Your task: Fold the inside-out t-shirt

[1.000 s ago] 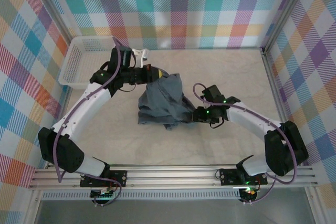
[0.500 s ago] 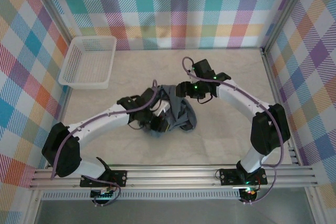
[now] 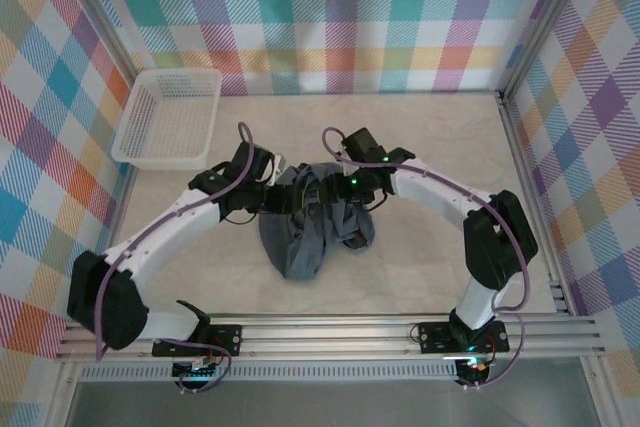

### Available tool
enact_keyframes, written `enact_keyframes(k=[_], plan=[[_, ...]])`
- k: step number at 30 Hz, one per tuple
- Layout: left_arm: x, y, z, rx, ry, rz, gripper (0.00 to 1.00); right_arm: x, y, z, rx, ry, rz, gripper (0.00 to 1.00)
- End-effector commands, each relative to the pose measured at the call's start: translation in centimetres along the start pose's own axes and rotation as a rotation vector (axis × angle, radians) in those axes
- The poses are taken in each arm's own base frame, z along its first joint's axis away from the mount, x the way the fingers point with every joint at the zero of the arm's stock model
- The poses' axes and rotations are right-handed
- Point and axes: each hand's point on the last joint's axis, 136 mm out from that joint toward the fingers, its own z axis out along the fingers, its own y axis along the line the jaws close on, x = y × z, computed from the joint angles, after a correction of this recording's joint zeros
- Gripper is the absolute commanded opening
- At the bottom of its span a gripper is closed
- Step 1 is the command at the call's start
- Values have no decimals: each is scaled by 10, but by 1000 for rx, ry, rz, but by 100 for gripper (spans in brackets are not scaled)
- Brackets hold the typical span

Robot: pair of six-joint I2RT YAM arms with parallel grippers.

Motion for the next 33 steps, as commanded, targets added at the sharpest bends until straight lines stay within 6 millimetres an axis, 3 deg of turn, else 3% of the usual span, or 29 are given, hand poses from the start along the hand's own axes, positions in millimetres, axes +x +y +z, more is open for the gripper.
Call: enact_keyframes(k=[1, 5, 6, 9, 10, 12, 16, 19, 22, 24, 27, 28, 31, 33], plan=[[-17, -11, 19, 63, 11, -150, 67, -8, -12, 14, 58, -23, -5, 48], [-29, -22, 46, 130, 21, -161, 60, -16, 1, -2, 9, -80, -34, 3], [-32, -22, 52, 132, 17, -159, 49, -16, 7, -8, -21, -90, -48, 0], [-42, -12, 65, 93, 14, -155, 0, -15, 28, -29, -114, -112, -99, 0], [-49, -10, 62, 100, 4, -163, 0, -14, 31, -37, -124, -123, -108, 0], [-67, -13, 45, 155, -39, -183, 0, -14, 31, -57, -109, -161, -122, 0], [-112, -41, -36, 373, -179, -200, 0, -19, 5, -94, -98, -280, -42, 0], [-121, -72, -81, 514, -196, -157, 0, -7, -43, -81, -20, -271, 70, 0], [-118, -89, -93, 601, -167, -146, 0, 15, -63, -50, 22, -155, 66, 0], [-110, -90, -91, 606, -144, -127, 0, 18, -57, -48, -9, -123, 69, 12], [-98, -85, -82, 577, -111, -121, 0, 3, -40, -73, -55, -223, 22, 47], [-96, -85, -80, 571, -107, -129, 0, -4, -32, -85, -62, -278, -22, 54], [-95, -89, -81, 567, -114, -123, 0, -15, -1, -106, -96, -401, -171, 62], [-96, -94, -82, 569, -118, -109, 0, -14, 23, -106, -135, -442, -270, 64]])
